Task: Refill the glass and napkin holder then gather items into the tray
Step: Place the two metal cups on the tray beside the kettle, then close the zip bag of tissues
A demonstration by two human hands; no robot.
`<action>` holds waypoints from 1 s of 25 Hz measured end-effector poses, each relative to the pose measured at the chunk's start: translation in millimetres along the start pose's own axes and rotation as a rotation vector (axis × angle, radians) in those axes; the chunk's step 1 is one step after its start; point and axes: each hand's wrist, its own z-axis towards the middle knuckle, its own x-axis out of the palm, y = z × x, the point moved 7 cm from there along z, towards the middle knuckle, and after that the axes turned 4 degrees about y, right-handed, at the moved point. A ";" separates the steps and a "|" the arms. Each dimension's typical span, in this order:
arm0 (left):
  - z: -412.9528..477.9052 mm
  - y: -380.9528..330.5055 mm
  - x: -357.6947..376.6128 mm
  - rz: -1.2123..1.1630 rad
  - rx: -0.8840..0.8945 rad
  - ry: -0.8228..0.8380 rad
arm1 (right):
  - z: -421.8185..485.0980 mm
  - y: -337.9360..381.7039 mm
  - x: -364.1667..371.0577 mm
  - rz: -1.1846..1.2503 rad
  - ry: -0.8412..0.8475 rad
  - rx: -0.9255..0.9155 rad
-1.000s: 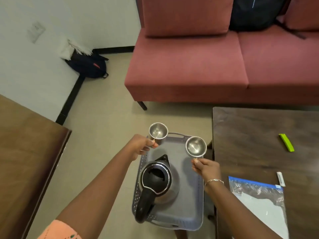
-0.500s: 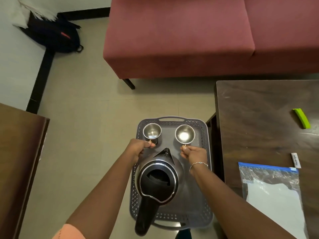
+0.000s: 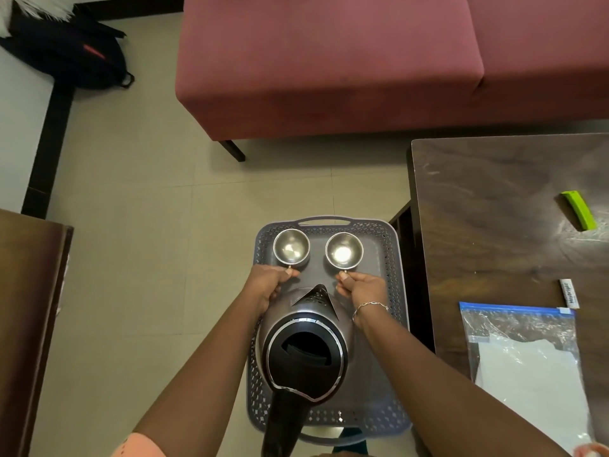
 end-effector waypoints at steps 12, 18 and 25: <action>4.9 -5.3 6.2 0.088 -0.004 0.016 | 10.9 0.9 -9.6 -0.077 0.011 0.051; -13.5 -17.2 2.3 0.134 0.010 -0.044 | 2.8 12.3 -12.9 -0.233 0.022 0.053; -95.6 -59.7 -26.4 0.186 0.313 -0.552 | -21.7 66.6 -28.9 -0.507 -0.015 -0.216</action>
